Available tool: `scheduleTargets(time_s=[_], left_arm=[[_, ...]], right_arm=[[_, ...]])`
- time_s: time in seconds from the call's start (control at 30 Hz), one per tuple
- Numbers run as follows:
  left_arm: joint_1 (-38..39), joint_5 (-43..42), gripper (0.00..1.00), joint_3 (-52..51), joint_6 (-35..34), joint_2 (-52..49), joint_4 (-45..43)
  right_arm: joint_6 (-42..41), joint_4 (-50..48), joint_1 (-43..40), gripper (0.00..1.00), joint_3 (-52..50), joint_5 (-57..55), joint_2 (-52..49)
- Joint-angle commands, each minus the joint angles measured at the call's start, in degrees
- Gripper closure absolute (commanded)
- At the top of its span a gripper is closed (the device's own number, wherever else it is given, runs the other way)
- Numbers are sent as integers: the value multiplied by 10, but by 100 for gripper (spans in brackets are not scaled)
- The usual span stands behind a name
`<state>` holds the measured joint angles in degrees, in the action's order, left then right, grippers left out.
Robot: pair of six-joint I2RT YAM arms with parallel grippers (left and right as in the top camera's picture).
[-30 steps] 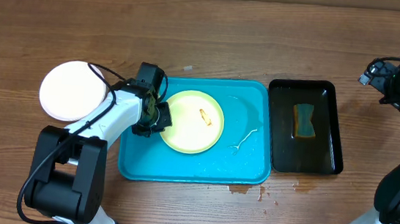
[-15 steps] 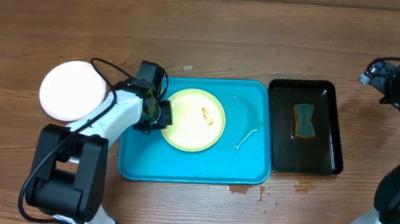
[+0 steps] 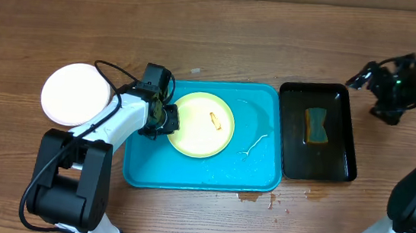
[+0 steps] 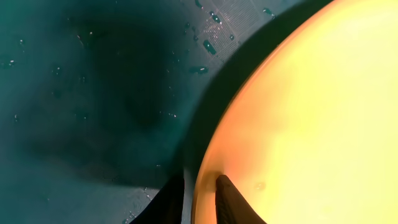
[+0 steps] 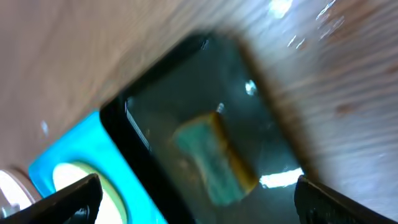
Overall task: Clean dirty plates on tray and stack at the side
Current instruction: 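Reach the right gripper into the black tray and grasp the sponge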
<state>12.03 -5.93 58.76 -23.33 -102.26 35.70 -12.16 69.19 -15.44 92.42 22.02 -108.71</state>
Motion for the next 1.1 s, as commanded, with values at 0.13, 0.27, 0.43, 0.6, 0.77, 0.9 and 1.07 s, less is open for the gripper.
scheduleTargets(time_s=[0.13,0.27,0.43,0.6,0.77,0.9,1.07], left_arm=[[4,-1,79,2,15,-8,0],[4,-1,79,2,15,-8,1],[4,-1,79,2,15,-8,1],[4,-1,78,2,15,-8,0],[4,-1,78,2,15,-8,0],[4,-1,78,2,15,-8,0],[4,-1,78,2,15,-8,0]], right_arm=[[-24,55,107,0,3,-145,14],[-45,50,150,4,-20,-238,14],[-59,10,168,16,-66,-290,13],[-54,-58,168,17,-121,-284,13],[-35,-129,169,22,-170,-245,13],[-11,-165,169,22,-195,-218,13],[21,-192,169,24,-209,-219,13]])
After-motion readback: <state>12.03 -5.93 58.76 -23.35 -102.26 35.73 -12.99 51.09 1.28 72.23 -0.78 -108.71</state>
